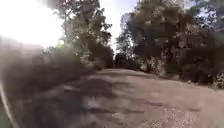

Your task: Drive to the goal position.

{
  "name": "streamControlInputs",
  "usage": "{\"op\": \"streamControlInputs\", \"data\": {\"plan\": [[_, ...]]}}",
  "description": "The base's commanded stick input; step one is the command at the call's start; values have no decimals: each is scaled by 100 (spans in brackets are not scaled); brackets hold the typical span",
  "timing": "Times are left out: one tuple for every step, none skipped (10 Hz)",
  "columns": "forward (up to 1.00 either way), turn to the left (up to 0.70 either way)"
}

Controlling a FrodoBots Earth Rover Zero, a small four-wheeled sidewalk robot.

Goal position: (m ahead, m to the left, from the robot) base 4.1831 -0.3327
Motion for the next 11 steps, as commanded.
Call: {"op": "streamControlInputs", "data": {"plan": [[70,0],[70,0],[70,0],[70,0],[70,0],[70,0],[70,0],[70,0],[70,0],[70,0],[70,-22]]}}
